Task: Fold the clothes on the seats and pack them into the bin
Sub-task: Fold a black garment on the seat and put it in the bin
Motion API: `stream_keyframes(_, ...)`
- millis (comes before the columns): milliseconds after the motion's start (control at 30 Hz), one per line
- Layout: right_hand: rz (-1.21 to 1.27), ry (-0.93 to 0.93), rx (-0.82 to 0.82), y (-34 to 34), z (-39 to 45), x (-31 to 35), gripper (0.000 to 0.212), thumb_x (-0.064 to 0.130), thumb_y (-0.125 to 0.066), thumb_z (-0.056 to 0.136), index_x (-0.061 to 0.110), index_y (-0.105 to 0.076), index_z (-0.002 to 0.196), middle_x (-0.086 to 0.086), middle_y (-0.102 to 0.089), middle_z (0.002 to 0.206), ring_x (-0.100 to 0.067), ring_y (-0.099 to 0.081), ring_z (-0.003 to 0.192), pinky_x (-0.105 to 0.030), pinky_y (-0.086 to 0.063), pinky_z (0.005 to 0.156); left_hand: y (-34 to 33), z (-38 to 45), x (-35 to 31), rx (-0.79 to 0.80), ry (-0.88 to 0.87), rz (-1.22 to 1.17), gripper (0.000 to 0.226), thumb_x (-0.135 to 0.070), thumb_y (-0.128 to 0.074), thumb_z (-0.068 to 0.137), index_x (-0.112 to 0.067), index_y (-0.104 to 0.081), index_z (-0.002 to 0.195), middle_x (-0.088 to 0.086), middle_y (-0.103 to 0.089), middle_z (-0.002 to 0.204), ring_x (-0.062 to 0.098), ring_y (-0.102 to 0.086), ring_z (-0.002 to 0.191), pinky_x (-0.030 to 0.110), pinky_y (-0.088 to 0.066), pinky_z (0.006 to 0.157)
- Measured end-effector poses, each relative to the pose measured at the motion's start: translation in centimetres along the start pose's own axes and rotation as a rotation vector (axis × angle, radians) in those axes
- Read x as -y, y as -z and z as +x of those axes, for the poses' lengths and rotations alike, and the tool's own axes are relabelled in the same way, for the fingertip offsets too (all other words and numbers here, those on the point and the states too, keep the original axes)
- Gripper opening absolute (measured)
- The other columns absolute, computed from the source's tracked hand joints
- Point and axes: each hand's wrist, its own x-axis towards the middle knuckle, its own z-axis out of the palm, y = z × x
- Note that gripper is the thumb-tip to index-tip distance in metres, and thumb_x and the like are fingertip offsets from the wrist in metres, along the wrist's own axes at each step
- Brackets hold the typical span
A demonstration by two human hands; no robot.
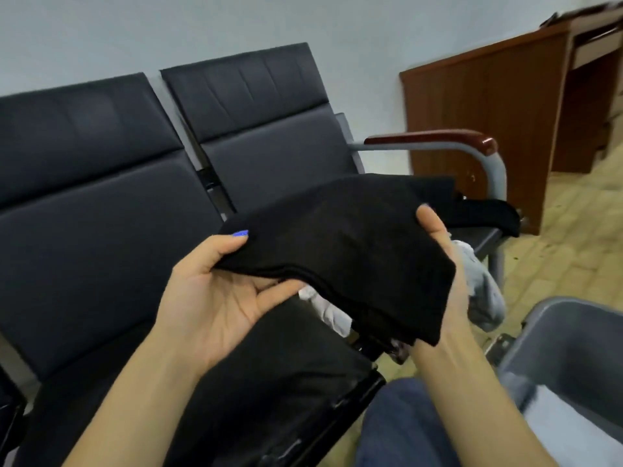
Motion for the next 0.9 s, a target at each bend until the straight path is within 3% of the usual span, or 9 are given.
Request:
stream_keyframes(67, -0.087, 0.071, -0.037, 0.8, -1.8, 2.3, 0.033, 0.035, -0.054, 0.071, 0.014, -0.078, 0.066, -0.003, -0.075, 0.081, -0.018, -0.072, 0.069, -0.033, -0.059, 0.059, -0.2, 0.5, 1.6, 0.014, 0.105, 0.148, 0.034, -0.033, -0.053, 0.077, -0.011, -0.073, 0.094, 0.014, -0.073, 0.1, 0.029, -0.073, 0.075, 0.036, -0.057, 0.05)
stream_keyframes(167, -0.197, 0.145, -0.12, 3.4, -4.8, 6.3, 0.032, 0.034, -0.052, 0.072, 0.016, -0.078, 0.065, -0.002, -0.074, 0.08, -0.018, -0.072, 0.067, -0.031, -0.057, 0.054, -0.6, 1.4, 4.9, 0.059, 0.247, 0.355, 0.049, -0.042, -0.048, 0.08, -0.012, -0.063, 0.114, 0.016, -0.069, 0.11, 0.035, -0.07, 0.091, 0.044, -0.059, 0.061)
stream_keyframes(267, -0.228, 0.223, -0.305, 7.2, -7.8, 10.1, 0.025, 0.031, -0.056, 0.071, 0.018, -0.077, 0.067, 0.0, -0.074, 0.082, -0.017, -0.072, 0.071, -0.033, -0.059, 0.058, -1.5, 1.7, 8.7, 0.115, 0.326, 0.546, 0.046, -0.045, -0.05, 0.076, -0.008, -0.065, 0.1, 0.011, -0.072, 0.104, 0.033, -0.07, 0.092, 0.045, -0.06, 0.073)
stream_keyframes(433, -0.282, 0.315, -0.692, 13.9, -14.1, 13.5, 0.026, 0.037, -0.06, 0.08, 0.023, -0.07, 0.099, 0.0, -0.073, 0.1, -0.018, -0.072, 0.089, -0.034, -0.058, 0.065, -3.6, 2.1, 14.1, 0.326, 0.279, 0.884, 0.019, -0.035, -0.057, 0.09, -0.018, -0.065, 0.096, 0.0, -0.074, 0.098, 0.013, -0.07, 0.093, 0.019, -0.054, 0.081)
stream_keyframes(500, -0.296, 0.301, -0.779, 16.0, -16.2, 13.9, 0.025, 0.037, -0.058, 0.083, 0.022, -0.073, 0.095, -0.001, -0.074, 0.098, -0.019, -0.072, 0.087, -0.034, -0.059, 0.064, -3.2, 2.5, 15.9, 0.455, 0.278, 1.047, 0.026, -0.046, -0.069, 0.08, -0.026, -0.066, 0.097, -0.002, -0.073, 0.097, 0.009, -0.068, 0.097, 0.024, -0.051, 0.09)
stream_keyframes(633, -0.391, 0.165, -0.934, 19.8, -17.7, 14.3, 0.033, 0.037, -0.053, 0.09, 0.018, -0.078, 0.078, -0.005, -0.075, 0.083, -0.022, -0.073, 0.069, -0.035, -0.055, 0.062, -1.6, 2.6, 17.5, 0.67, 0.396, 1.59, 0.028, -0.049, -0.058, 0.086, -0.037, -0.06, 0.111, -0.013, -0.065, 0.099, 0.001, -0.06, 0.096, 0.025, -0.047, 0.093)
stream_keyframes(700, -0.4, 0.083, -0.956, 21.8, -17.5, 14.6, 0.035, 0.037, -0.053, 0.089, 0.014, -0.078, 0.081, -0.008, -0.075, 0.088, -0.024, -0.073, 0.071, -0.035, -0.059, 0.057, -1.1, 2.5, 17.3, 0.629, 0.398, 1.645, 0.029, -0.049, -0.055, 0.088, -0.037, -0.058, 0.115, -0.011, -0.065, 0.094, 0.002, -0.061, 0.091, 0.027, -0.048, 0.092)
stream_keyframes(800, -0.442, -0.06, -1.067, 25.8, -16.6, 15.3, 0.03, 0.034, -0.051, 0.089, 0.011, -0.069, 0.098, -0.009, -0.074, 0.085, -0.027, -0.071, 0.072, -0.037, -0.058, 0.063, -0.8, 2.2, 16.9, 0.581, 0.41, 1.638, 0.033, -0.05, -0.053, 0.088, -0.038, -0.056, 0.119, -0.008, -0.068, 0.095, 0.004, -0.062, 0.089, 0.03, -0.049, 0.091)
stream_keyframes(900, -0.577, -0.361, -1.224, 31.3, -16.9, 14.3, 0.026, 0.024, -0.045, 0.096, 0.007, -0.059, 0.109, -0.014, -0.07, 0.083, -0.029, -0.062, 0.082, -0.037, -0.054, 0.063, -1.0, 2.1, 16.7, 0.569, 0.44, 1.628, 0.032, -0.048, -0.052, 0.09, -0.037, -0.055, 0.12, -0.008, -0.068, 0.096, 0.004, -0.062, 0.091, 0.029, -0.049, 0.092)
